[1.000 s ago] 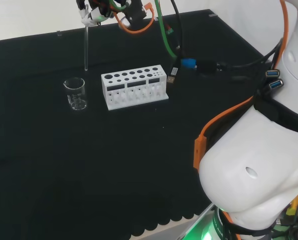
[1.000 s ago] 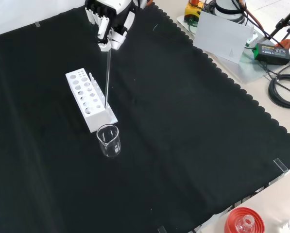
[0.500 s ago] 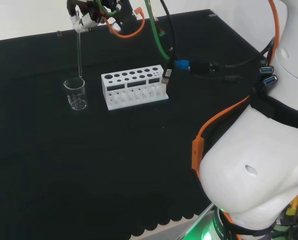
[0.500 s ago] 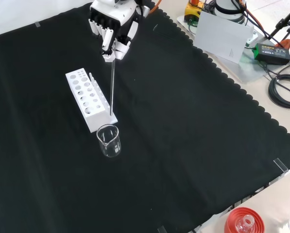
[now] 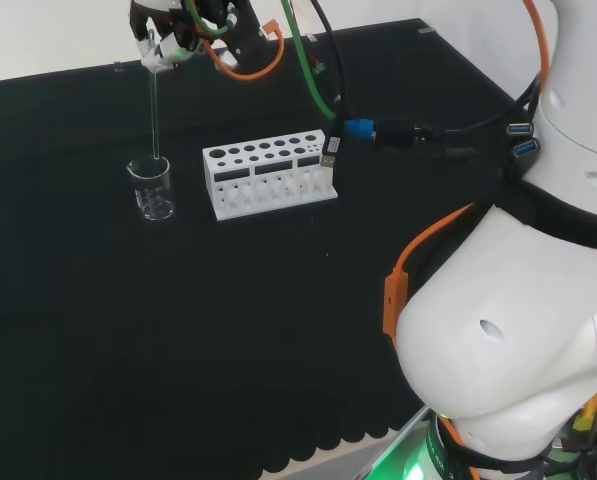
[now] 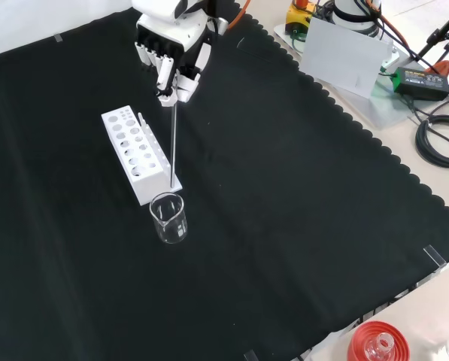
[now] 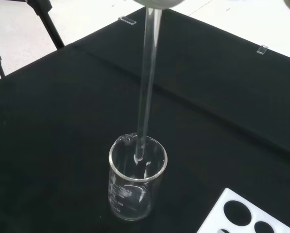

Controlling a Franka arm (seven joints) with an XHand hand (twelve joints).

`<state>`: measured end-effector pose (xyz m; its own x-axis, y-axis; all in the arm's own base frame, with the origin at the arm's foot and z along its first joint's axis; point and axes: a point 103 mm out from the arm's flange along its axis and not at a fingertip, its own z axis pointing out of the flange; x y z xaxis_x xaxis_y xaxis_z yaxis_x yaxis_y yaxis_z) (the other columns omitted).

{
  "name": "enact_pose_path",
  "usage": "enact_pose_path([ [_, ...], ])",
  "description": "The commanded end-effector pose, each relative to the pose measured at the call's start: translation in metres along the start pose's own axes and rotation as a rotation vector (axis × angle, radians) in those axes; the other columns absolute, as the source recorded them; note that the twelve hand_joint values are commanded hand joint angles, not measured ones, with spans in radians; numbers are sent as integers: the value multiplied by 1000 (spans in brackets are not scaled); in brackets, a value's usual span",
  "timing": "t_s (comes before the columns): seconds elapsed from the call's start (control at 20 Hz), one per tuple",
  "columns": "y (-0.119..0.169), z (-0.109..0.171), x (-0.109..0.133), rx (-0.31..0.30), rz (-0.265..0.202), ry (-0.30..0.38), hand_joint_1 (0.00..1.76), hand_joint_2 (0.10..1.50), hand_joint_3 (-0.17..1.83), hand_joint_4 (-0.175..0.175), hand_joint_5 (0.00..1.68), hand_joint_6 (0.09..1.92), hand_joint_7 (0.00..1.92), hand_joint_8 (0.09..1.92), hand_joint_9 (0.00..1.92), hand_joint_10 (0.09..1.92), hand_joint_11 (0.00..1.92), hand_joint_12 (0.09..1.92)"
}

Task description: Stir in the beaker to the left of the white test tube rack with the glass rod.

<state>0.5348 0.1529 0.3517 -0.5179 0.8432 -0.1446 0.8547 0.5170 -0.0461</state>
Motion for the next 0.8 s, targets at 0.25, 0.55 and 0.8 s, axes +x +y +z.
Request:
enact_pose_path([
  [0.25,33,21,-3,39,0,8,1205,1116,-175,-175,1160,747,1686,642,1920,347,1788,558],
  [0.55,44,34,2,43,-15,4,1205,1116,-175,-175,1160,746,1686,641,1920,347,1789,558],
  [0.8,51,45,-1,57,-18,13,1205,1116,-175,-175,1160,746,1686,640,1920,347,1789,559],
])
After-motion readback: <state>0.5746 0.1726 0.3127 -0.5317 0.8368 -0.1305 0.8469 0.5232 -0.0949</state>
